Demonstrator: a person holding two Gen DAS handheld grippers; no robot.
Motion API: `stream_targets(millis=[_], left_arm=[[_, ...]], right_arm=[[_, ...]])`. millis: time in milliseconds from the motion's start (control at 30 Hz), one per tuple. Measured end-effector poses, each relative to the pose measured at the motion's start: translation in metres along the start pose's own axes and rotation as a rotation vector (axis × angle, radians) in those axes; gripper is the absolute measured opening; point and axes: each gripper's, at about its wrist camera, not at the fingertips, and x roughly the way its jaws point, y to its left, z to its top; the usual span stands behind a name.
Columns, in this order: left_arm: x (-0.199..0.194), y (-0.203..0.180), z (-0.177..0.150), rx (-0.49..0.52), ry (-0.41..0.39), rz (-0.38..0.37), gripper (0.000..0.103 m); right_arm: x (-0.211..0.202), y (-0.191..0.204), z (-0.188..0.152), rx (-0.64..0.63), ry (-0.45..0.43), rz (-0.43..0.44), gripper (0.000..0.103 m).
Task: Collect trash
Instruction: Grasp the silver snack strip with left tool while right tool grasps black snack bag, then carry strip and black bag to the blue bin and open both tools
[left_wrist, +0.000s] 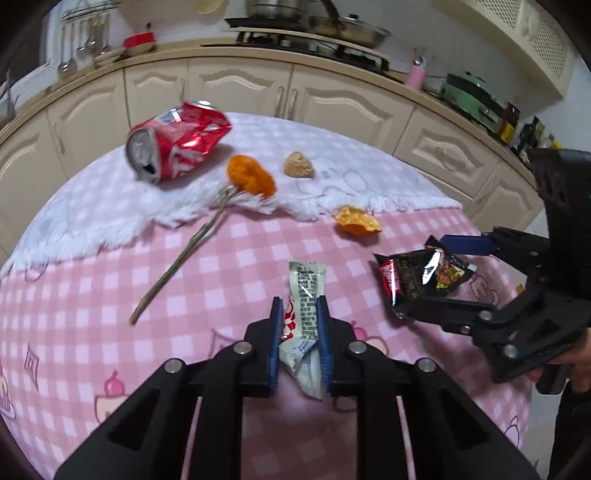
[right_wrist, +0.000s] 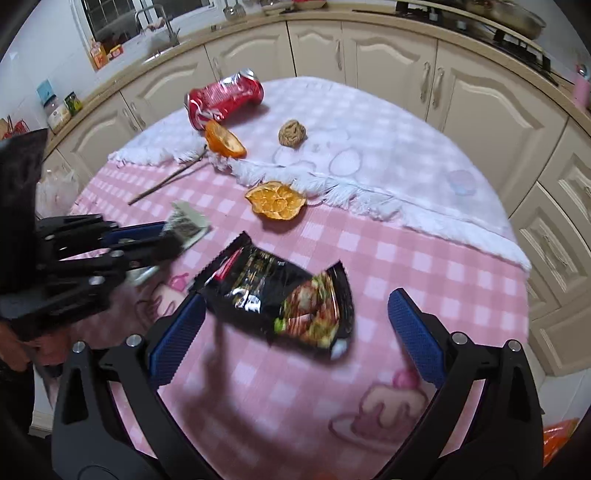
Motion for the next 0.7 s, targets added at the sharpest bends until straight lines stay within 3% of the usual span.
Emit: stream_targets(millis=[33, 67, 100, 133, 167, 200, 333, 367, 400, 467, 600, 700], left_arm=[[-0.002, 0.001, -0.002, -0.008, -0.002, 0.002, 0.017], [-0.004, 0.002, -0.004, -0.014, -0.002, 0.001, 0.017], [-0.006, 0.003, -0.006, -0.024, -0.003, -0.003, 0.017], [-0.007, 0.003, -0.008, -0.029, -0.003, -0.006, 0.017], [-0.009, 0.005, -0.01, -0.038, -0.004, -0.01, 0.017], [-0.011, 0.005, -0.012, -0.045, -0.003, -0.014, 0.017], [-0.017, 0.007, -0.019, -0.057, -0.005, -0.019, 0.017], [-0.018, 0.009, -0.02, -0.06, -0.005, -0.021, 0.017], [-0.019, 0.01, -0.021, -0.065, -0.005, -0.025, 0.017], [-0.02, 0.011, -0.023, -0.07, -0.006, -0.027, 0.017], [-0.022, 0.012, -0.024, -0.085, -0.007, -0.03, 0.017], [-0.025, 0.014, -0.026, -0.101, -0.01, -0.026, 0.017]], right_arm=[[0.002, 0.005, 0.0, -0.025, 0.001, 0.013, 0.094], [0.001, 0.01, 0.001, -0.045, -0.002, 0.007, 0.083], [0.0, 0.013, 0.001, -0.062, -0.008, -0.005, 0.064], [0.0, 0.014, 0.001, -0.063, -0.012, -0.009, 0.058], [-0.001, 0.013, 0.0, -0.055, -0.012, 0.003, 0.04], [-0.003, 0.011, 0.0, -0.041, -0.008, 0.024, 0.032], [-0.005, 0.014, -0.003, -0.051, 0.005, 0.033, 0.031], [-0.005, 0.015, -0.003, -0.051, 0.006, 0.041, 0.036], [-0.005, 0.015, -0.003, -0.053, 0.005, 0.055, 0.051], [-0.005, 0.019, -0.002, -0.077, -0.006, 0.048, 0.055], [0.001, 0.026, 0.001, -0.093, -0.009, 0.051, 0.02], [-0.003, 0.025, 0.0, -0.056, -0.025, 0.068, 0.014]])
